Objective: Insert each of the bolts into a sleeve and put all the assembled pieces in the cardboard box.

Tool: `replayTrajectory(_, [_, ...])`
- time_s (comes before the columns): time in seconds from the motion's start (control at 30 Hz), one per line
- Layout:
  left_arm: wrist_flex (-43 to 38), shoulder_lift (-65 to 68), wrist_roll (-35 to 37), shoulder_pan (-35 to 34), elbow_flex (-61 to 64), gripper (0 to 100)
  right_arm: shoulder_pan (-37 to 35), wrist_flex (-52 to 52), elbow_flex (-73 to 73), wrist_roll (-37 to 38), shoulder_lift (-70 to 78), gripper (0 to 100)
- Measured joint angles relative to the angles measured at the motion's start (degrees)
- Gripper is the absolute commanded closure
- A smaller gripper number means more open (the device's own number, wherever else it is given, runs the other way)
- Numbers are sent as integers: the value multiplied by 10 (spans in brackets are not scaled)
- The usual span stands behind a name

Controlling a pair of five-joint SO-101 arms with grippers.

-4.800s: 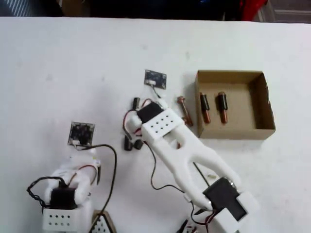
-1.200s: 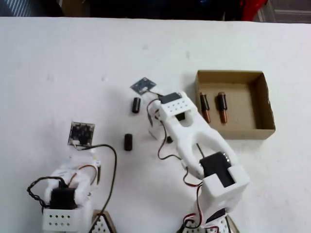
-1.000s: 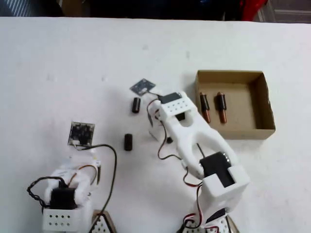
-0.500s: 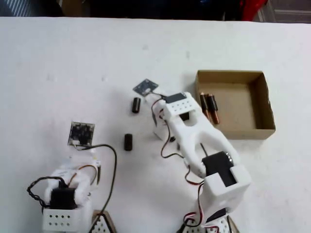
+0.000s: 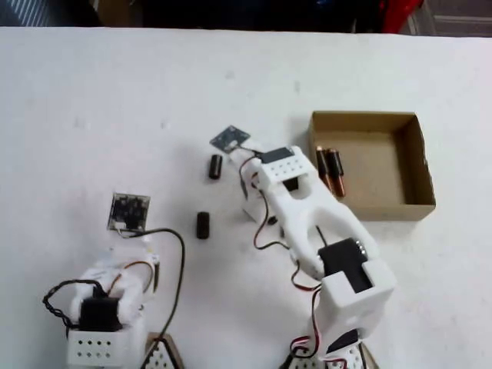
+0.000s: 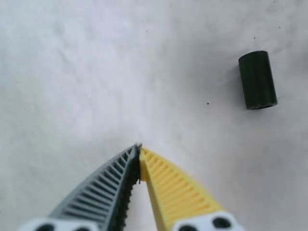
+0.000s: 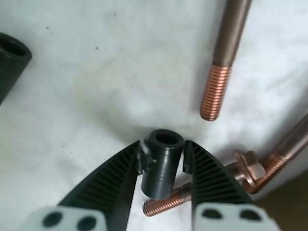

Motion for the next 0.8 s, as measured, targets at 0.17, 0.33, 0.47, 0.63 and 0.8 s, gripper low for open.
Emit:
replayTrajectory(0.17, [0,0,0,0,0,979,0,0,-1,0,3,987])
replayTrajectory(0.33, [0,0,0,0,0,979,3,-4,-6,0,6,983])
replayTrajectory(0.47, [0,0,0,0,0,979,3,-4,-6,0,7,982])
replayTrajectory(0.63, [0,0,0,0,0,979,3,-4,0,0,-16,982])
replayTrajectory(0.8, [0,0,0,0,0,979,-3,36,1,0,-91,982])
